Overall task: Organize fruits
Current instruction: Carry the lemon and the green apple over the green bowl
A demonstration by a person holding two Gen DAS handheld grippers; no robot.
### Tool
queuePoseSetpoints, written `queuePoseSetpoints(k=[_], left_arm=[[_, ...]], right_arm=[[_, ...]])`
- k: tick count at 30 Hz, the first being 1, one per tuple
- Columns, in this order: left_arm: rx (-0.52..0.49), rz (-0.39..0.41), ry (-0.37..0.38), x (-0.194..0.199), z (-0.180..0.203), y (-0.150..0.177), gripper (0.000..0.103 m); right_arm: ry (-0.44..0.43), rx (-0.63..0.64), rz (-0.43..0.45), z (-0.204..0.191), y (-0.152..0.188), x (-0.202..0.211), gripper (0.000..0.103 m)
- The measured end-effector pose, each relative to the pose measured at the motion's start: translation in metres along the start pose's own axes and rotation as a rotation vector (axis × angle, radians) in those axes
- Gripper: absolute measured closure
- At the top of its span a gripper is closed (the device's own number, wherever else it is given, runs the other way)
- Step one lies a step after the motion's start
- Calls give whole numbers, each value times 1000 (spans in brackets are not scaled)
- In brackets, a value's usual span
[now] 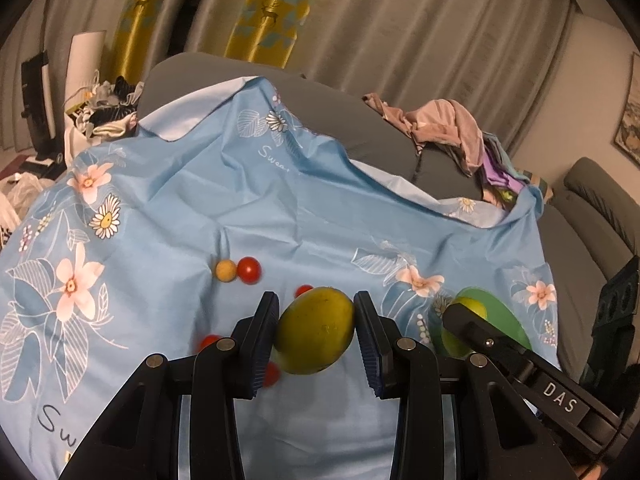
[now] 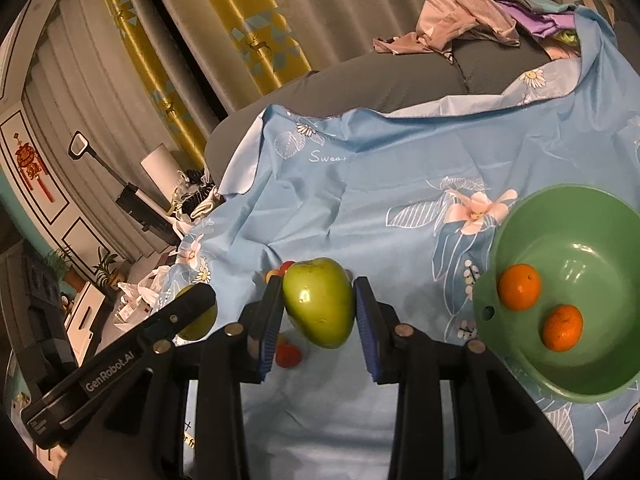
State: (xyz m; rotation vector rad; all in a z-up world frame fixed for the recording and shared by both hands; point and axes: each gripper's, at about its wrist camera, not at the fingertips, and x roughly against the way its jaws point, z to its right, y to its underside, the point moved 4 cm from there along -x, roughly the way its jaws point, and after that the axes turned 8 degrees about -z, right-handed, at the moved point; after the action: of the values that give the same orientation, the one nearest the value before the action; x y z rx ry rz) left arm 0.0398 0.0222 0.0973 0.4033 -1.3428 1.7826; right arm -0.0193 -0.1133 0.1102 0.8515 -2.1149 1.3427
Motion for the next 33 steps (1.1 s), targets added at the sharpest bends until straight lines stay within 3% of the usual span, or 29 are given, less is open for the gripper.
queuePoseSetpoints(k=[13, 33], left_arm=[[-62, 32, 22, 12, 25, 6, 65], [-142, -16, 119, -20, 115, 4, 65]], right_arm=[[24, 12, 55, 9, -4, 24, 67], [78, -126, 131, 82, -9, 63, 67]])
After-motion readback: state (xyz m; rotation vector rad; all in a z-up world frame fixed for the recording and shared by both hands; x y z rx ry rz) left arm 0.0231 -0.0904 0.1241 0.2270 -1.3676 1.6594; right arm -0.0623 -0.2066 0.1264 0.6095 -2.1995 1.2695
